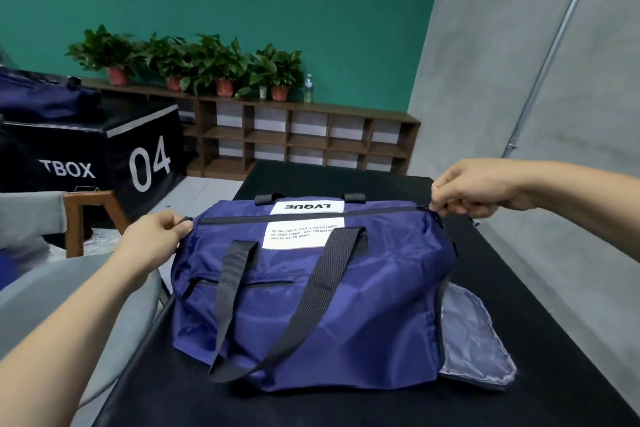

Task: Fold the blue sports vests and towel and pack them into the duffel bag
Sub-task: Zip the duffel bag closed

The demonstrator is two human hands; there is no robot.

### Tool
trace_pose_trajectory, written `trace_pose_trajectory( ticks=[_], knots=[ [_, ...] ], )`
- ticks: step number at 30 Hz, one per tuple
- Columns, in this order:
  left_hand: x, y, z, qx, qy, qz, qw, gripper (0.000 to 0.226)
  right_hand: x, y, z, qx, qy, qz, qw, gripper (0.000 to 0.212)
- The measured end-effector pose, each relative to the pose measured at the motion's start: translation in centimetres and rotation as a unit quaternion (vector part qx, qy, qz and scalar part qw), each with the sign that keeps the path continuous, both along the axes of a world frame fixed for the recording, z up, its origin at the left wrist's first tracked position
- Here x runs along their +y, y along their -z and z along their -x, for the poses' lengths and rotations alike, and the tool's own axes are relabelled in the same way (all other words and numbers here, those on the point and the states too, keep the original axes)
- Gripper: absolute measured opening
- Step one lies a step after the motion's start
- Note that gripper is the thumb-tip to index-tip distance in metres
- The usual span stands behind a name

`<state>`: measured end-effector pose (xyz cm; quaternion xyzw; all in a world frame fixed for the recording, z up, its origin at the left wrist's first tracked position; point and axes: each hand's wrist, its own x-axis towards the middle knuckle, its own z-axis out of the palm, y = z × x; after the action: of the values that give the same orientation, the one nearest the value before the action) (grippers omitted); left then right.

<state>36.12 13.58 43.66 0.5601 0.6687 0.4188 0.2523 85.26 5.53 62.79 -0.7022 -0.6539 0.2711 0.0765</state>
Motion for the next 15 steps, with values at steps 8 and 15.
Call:
trace_pose_trajectory(
  ticks=[8, 15],
  knots=[
    [-0.3, 0.2, -0.3, 0.019, -0.009, -0.012, 1.000, 0.033, -0.6, 0.6, 2.2, -0.268, -0.066, -0.238, 0.931, 0.025],
    [-0.7, 0.0, -0.3, 0.021, -0.005, -0.010, 1.000, 0.034, -3.6, 2.9, 11.4, -0.211, -0.301, -0.343, 0.864, 0.017]
  ],
)
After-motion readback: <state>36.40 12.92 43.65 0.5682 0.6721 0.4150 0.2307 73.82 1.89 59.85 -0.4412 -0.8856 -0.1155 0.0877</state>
